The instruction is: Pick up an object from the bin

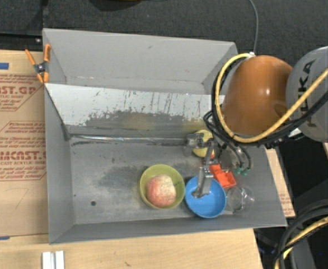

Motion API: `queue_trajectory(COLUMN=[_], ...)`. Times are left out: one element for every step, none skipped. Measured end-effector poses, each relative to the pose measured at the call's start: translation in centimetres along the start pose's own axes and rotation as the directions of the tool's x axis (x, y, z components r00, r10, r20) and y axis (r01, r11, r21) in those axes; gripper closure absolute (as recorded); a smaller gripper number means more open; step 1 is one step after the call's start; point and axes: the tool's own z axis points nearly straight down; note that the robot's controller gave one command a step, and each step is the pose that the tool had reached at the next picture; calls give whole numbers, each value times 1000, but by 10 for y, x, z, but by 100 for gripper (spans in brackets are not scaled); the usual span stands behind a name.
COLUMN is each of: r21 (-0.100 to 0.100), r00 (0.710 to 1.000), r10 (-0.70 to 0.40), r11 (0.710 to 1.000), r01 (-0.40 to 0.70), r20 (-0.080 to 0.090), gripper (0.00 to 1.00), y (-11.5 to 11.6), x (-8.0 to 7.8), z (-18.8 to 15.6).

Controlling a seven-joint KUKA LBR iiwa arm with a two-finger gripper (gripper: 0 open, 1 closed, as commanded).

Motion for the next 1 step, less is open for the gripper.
queue_trajectory(r21=[0], r00=[1000], r10=[0], r11=[1000], r01=[0], r20=[9], gripper=[0], y=[0], x=[-2], z=[-4])
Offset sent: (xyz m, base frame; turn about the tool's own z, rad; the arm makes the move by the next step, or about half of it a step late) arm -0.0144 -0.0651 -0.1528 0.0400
